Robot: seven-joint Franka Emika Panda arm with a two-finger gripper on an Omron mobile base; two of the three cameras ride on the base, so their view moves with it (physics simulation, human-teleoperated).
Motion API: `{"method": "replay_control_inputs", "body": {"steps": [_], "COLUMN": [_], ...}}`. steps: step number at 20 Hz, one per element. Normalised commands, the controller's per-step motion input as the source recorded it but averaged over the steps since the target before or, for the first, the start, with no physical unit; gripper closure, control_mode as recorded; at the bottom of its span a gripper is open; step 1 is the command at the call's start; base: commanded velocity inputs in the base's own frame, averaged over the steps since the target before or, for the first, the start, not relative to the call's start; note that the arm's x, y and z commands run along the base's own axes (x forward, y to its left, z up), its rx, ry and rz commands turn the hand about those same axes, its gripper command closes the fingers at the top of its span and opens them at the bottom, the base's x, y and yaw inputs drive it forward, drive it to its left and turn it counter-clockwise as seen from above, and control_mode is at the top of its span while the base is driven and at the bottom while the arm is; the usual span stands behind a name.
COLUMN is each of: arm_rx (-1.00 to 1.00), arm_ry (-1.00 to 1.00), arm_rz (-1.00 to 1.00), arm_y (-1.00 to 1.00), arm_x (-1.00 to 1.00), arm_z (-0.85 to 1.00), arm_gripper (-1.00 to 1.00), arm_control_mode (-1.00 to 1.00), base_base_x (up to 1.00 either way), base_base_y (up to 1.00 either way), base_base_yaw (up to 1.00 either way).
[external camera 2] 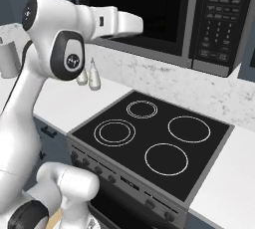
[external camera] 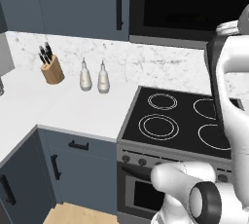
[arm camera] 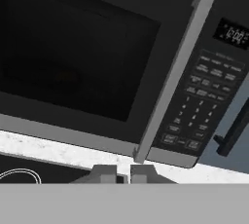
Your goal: Pick the squash from the sink and place it in the bowl. Then pick the bowl and place it in the microwave. Then close the microwave door and press the start button.
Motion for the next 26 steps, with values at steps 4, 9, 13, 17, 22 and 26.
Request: {"method": "replay_control_inputs", "body": {"steps": [4, 9, 13, 17, 22, 26], "arm_rx": [0.25, 0.25, 0.08, 0.04, 0.02, 0.0], "arm_ry": [-0.22, -0.24, -0.34, -0.12, -0.02, -0.01], "arm_rz": [-0.07, -0.01, 0.0, 0.0, 0.0, 0.0], "arm_y": [-0.13, -0.04, 0.0, 0.0, -0.13, -0.18], "arm_x": [-0.81, -0.51, -0.37, -0.02, 0.04, 0.11], "arm_z": [-0.09, -0.14, -0.23, -0.08, -0.04, 0.0], "arm_gripper": [1.0, 1.0, 1.0, 1.0, 1.0, 1.0], "arm_control_mode": [-1.0, -1.0, -1.0, -1.0, -1.0, -1.0], "base_base_x": [0.0, 0.0, 0.0, 0.0, 0.0, 0.0], "base_base_y": [0.0, 0.0, 0.0, 0.0, 0.0, 0.0], "base_base_yaw": [0.0, 0.0, 0.0, 0.0, 0.0, 0.0]}}
